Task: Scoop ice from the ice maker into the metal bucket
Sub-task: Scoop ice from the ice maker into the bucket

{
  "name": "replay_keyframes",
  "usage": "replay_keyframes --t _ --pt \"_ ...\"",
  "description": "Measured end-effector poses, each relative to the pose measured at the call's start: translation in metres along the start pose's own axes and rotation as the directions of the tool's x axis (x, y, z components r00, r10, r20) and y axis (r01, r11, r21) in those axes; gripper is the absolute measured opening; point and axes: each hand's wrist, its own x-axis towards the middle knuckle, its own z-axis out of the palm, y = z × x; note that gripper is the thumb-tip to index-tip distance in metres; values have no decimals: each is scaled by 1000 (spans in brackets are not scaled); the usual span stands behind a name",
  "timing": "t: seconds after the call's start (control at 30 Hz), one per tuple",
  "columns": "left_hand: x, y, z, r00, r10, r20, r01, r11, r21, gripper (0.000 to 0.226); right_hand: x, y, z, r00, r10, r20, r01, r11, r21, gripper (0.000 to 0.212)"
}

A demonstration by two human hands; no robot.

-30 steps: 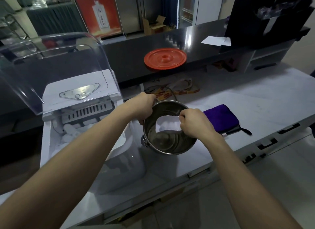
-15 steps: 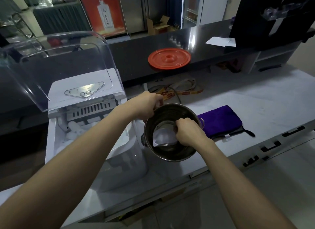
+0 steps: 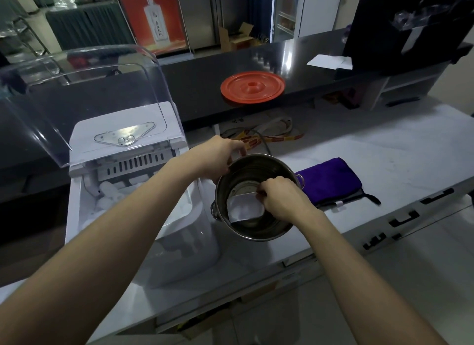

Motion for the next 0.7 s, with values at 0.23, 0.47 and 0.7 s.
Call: replay_keyframes --t 0.23,0.47,0.7 --pt "2 1 0 1000 -1 2 1 1000 -4 55 -8 0 -7 996 -81 -22 81 997 -1 20" --pt "8 -1 1 1000 -21 14 20 999 30 55 -11 2 -6 992 -87 -94 84 996 -30 20" --pt "24 -9 7 997 -71 24 68 993 101 48 -9 6 -22 955 -89 -284 108 993 53 24"
